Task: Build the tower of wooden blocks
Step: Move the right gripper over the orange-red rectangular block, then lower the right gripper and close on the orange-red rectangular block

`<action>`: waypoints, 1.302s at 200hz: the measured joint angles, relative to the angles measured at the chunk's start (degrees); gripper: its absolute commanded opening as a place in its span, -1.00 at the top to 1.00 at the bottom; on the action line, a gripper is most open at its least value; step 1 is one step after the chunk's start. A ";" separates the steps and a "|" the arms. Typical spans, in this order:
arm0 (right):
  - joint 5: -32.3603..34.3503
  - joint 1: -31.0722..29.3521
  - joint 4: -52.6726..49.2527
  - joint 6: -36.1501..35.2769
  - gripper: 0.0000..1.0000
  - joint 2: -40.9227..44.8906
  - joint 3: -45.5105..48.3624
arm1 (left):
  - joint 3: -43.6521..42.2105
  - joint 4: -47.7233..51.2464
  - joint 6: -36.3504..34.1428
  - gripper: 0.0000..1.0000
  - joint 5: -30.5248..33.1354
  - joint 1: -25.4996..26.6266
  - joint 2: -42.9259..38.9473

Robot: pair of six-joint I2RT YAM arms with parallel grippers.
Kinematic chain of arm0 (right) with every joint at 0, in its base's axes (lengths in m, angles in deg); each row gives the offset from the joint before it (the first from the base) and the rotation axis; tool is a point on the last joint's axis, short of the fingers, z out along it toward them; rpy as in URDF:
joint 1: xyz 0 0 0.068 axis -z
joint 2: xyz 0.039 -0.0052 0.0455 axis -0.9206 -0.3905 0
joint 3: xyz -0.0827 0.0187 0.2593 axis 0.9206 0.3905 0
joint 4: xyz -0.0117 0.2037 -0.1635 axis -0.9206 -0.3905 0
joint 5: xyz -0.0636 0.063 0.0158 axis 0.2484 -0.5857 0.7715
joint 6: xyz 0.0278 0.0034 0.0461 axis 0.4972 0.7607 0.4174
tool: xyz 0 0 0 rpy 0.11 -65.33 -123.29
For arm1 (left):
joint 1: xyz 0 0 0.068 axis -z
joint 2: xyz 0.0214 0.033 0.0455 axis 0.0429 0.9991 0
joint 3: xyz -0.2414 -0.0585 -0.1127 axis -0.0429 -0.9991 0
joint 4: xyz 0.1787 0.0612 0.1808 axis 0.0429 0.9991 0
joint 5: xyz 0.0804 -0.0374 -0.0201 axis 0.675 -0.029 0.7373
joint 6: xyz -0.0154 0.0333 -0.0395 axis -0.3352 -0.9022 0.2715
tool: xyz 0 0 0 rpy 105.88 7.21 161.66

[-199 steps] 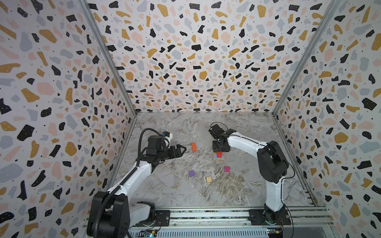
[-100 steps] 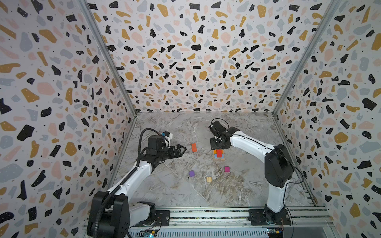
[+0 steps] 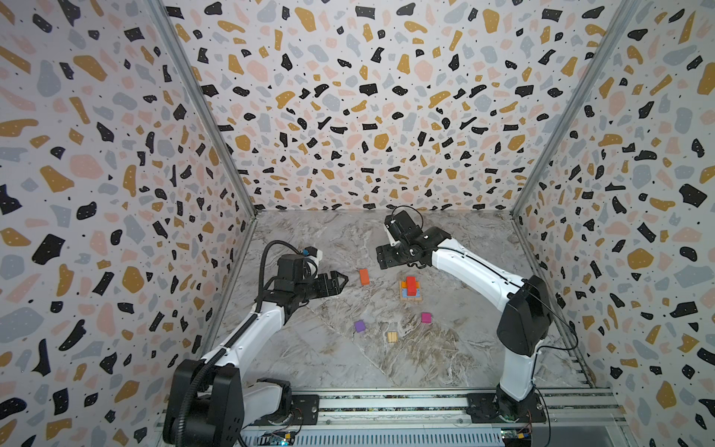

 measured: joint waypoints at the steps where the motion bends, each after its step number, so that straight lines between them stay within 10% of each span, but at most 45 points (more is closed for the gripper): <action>1: -0.09 -0.04 0.00 0.11 -0.77 -0.26 -0.20 | 0.00 0.00 0.00 -0.87 0.00 -0.04 0.00; 60: -1.27 -1.92 -1.05 0.48 -0.76 -9.31 -5.35 | 0.00 0.24 0.00 -0.87 0.24 -1.29 -0.02; 114: -1.29 -3.06 -1.11 2.21 -0.25 -15.26 -8.41 | 0.04 0.94 -0.02 -0.87 0.83 -1.38 -0.35; 260: -0.09 -3.85 -0.63 5.09 -0.13 -26.51 -17.16 | 0.04 1.07 0.00 -0.87 1.14 -1.38 -0.66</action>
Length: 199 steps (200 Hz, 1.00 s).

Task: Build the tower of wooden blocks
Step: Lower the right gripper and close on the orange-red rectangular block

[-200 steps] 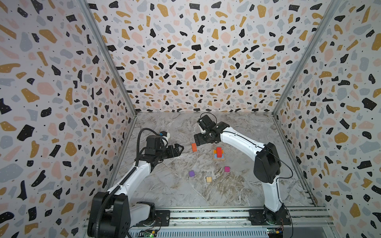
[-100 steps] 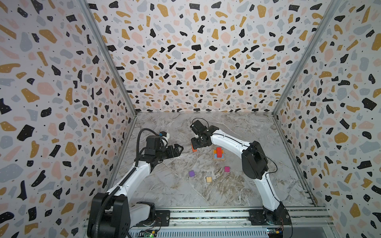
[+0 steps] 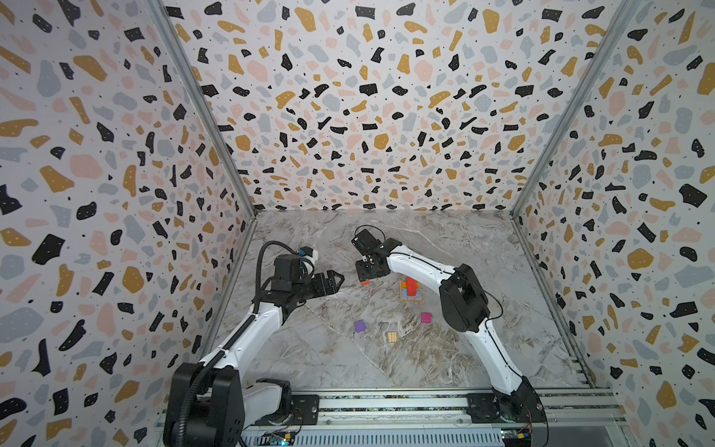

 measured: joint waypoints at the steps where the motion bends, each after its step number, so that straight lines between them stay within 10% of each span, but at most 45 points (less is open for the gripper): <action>1: -0.02 -0.02 0.00 0.00 -0.13 -0.07 -0.02 | 0.00 0.00 0.00 -0.87 0.00 0.00 0.00; 199: 2.36 -1.22 -1.11 1.07 0.29 -4.02 -3.28 | 0.00 0.00 0.00 -0.87 0.00 0.00 -0.31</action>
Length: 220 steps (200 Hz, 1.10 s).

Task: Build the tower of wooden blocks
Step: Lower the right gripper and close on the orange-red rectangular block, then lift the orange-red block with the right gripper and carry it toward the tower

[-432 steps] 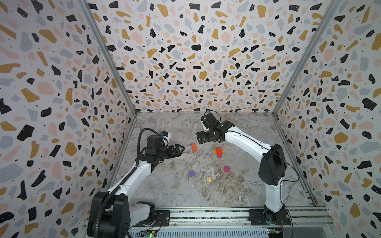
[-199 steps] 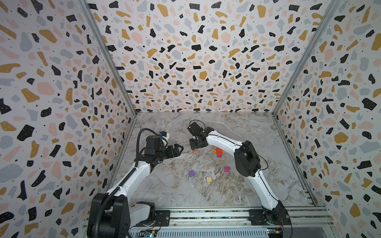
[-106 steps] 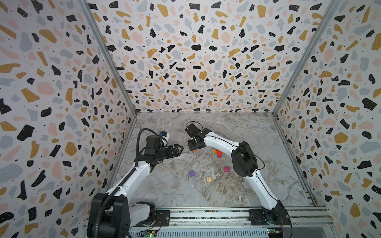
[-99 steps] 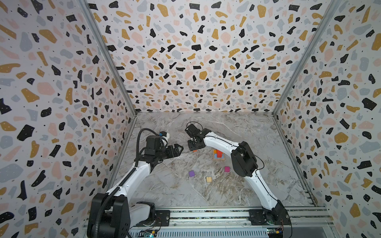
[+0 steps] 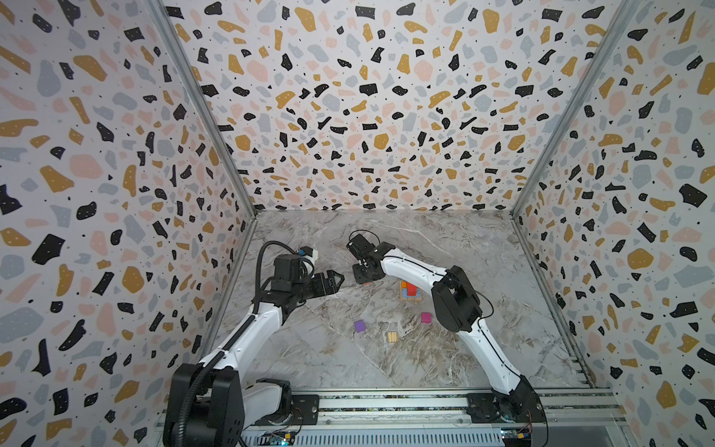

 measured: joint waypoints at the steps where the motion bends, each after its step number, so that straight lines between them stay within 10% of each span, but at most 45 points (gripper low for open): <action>1: 0.02 0.00 -0.02 0.00 0.30 0.00 0.00 | 0.00 0.00 0.00 -0.87 0.00 0.00 -0.02; 220: 3.61 0.00 -4.79 4.15 0.50 13.07 0.37 | 0.00 -0.11 0.07 -0.87 -1.22 0.00 -0.02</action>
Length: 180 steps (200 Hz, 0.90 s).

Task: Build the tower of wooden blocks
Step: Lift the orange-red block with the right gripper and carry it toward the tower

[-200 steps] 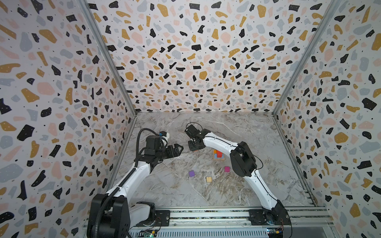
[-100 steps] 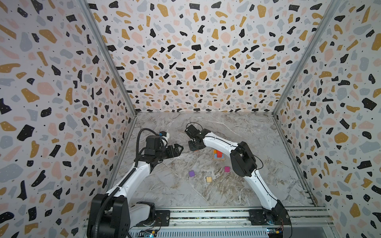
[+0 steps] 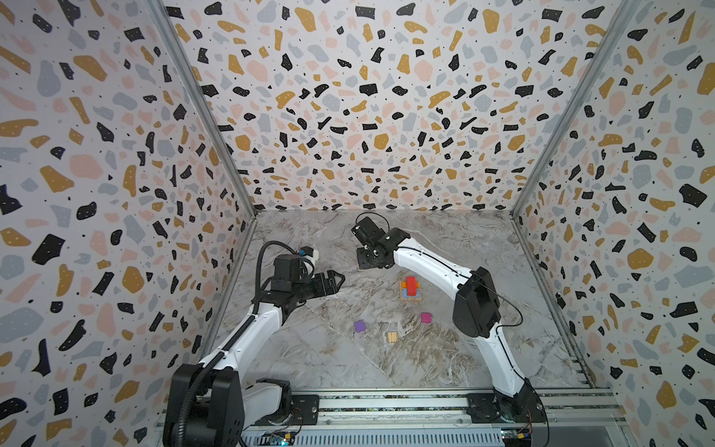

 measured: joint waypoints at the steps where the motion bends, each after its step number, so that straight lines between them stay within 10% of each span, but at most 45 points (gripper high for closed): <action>1: 0.00 0.00 -0.02 0.02 0.50 0.09 0.02 | 0.00 0.00 0.00 -0.87 -0.02 0.00 0.00; 180: 2.43 5.57 0.79 3.67 0.52 25.40 31.17 | -0.02 -0.42 0.20 -0.87 -1.53 2.60 0.00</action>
